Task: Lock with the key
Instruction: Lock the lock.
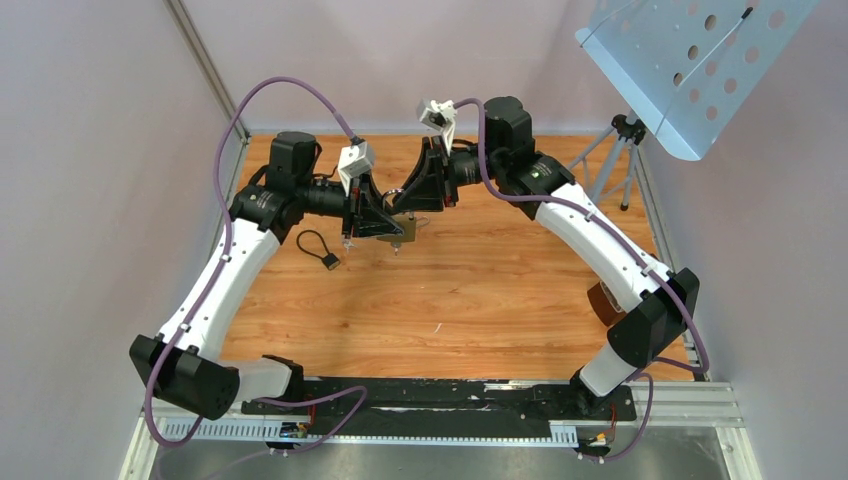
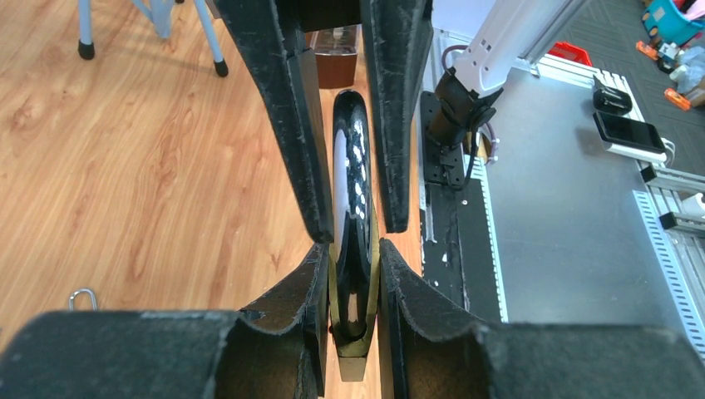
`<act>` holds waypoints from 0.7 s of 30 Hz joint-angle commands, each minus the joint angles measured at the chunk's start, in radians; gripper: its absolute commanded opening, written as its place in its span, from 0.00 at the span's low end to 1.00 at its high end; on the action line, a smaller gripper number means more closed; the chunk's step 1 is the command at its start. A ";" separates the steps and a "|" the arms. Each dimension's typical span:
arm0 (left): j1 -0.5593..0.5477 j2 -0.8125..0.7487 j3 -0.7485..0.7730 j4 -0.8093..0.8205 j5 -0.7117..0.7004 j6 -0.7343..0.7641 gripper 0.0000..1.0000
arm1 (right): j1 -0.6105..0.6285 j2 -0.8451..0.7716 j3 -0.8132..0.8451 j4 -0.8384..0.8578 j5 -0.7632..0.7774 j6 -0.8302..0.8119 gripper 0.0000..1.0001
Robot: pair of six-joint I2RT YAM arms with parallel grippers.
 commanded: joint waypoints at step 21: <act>-0.001 -0.027 0.015 0.146 0.033 -0.105 0.52 | 0.031 -0.137 -0.122 0.347 0.211 0.149 0.00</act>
